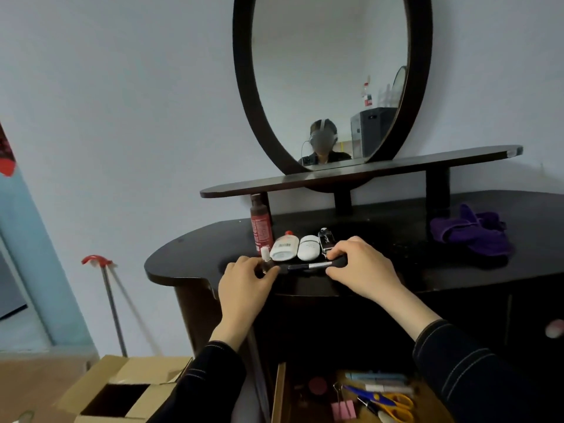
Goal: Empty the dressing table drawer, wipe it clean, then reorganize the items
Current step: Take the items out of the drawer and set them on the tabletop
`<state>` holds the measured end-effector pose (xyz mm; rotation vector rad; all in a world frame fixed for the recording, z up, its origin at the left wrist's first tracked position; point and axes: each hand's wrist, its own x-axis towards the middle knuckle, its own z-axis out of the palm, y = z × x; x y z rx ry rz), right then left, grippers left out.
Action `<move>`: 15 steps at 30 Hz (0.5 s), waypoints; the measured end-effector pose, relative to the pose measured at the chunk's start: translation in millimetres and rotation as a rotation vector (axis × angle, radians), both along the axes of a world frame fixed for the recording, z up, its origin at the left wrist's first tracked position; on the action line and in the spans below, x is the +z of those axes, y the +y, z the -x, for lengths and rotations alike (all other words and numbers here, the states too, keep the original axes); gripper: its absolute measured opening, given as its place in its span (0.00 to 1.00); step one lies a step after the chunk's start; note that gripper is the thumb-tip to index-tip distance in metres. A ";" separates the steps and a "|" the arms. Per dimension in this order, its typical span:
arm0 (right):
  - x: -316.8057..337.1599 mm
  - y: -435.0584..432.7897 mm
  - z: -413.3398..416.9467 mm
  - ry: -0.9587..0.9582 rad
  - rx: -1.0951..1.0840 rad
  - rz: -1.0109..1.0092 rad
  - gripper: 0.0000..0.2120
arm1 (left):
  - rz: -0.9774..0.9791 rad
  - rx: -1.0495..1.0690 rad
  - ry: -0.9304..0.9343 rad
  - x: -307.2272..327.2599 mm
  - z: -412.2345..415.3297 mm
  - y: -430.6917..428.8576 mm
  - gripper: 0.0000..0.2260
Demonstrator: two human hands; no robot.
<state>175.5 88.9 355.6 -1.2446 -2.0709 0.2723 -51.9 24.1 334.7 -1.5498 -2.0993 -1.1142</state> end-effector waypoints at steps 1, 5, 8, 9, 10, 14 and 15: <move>-0.8 -0.6 -0.2 0.003 -0.013 -0.011 0.06 | -0.007 0.004 0.000 -1.1 -1.8 -1.6 0.14; -1.3 -1.3 2.1 0.016 -0.107 -0.028 0.03 | 0.032 -0.001 0.003 1.9 -9.0 -3.2 0.13; -2.0 -1.4 3.8 -0.005 -0.142 -0.039 0.03 | 0.075 -0.029 0.003 7.5 -15.1 -0.5 0.14; -2.3 -1.3 4.1 -0.006 -0.137 -0.038 0.02 | 0.085 -0.044 0.005 8.5 -18.0 0.3 0.14; -2.3 -1.5 3.9 -0.001 -0.131 -0.035 0.02 | 0.091 -0.059 0.009 9.0 -20.7 1.0 0.14; -1.6 -0.5 2.3 0.064 -0.106 -0.009 0.08 | 0.066 -0.064 0.044 6.1 -25.8 1.2 0.14; -1.2 -0.2 1.3 0.096 -0.104 -0.002 0.09 | 0.042 -0.052 0.051 3.1 -26.3 0.0 0.13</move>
